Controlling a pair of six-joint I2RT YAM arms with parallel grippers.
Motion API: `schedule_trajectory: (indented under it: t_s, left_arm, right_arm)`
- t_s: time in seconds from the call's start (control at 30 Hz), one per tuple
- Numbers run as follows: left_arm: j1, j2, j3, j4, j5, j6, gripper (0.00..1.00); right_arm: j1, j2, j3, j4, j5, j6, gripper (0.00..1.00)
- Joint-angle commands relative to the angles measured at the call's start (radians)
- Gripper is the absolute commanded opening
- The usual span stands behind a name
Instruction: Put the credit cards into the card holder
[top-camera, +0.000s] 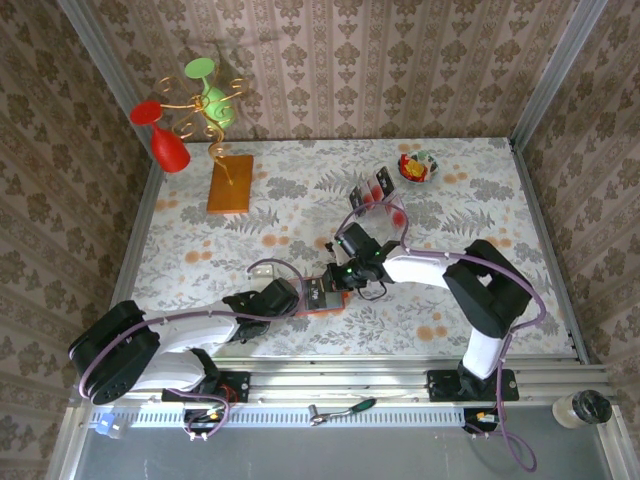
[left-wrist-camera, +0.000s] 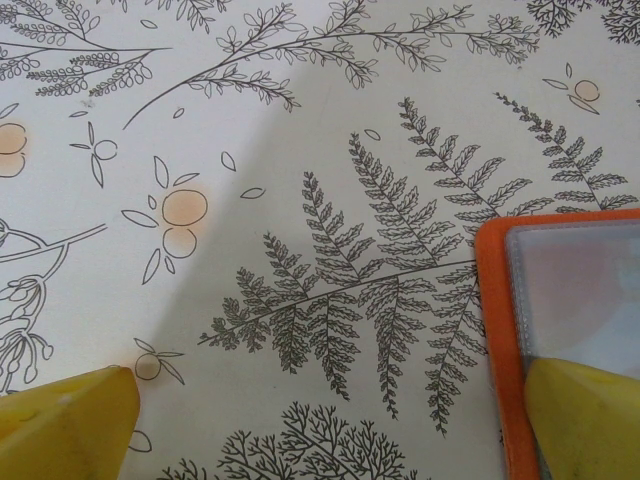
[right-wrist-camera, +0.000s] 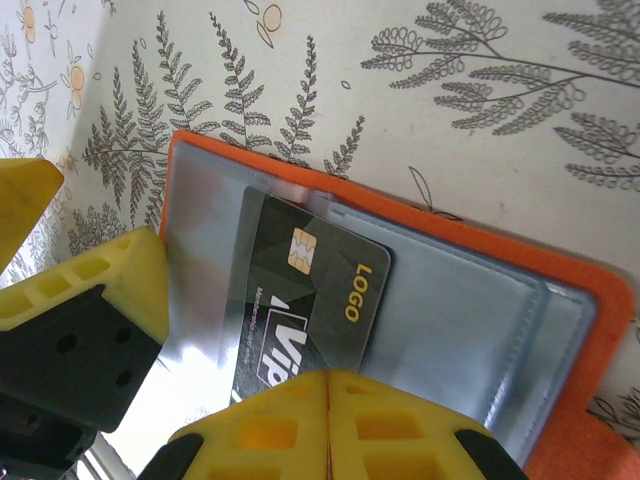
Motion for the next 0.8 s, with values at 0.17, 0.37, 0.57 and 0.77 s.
schedule_trajectory:
  t_s: [0.17,0.37,0.57,0.77]
  left_arm:
    - [-0.008,0.029,-0.009,-0.078,0.011,0.016,1.00]
    - [-0.007,0.031,-0.009,-0.069,0.013,0.016,1.00]
    - [-0.006,0.022,0.001,-0.075,0.013,0.022,1.00]
    - [0.002,-0.025,0.011,-0.109,0.004,0.030,1.00]
  right_arm:
    - [0.029,0.070,0.047,-0.022,0.001,0.010,0.10]
    - [0.055,0.109,0.073,-0.011,-0.002,0.026,0.09]
    - [0.071,0.139,0.102,-0.007,-0.004,0.043,0.09]
    - [0.072,0.152,0.125,0.002,-0.013,0.067,0.08]
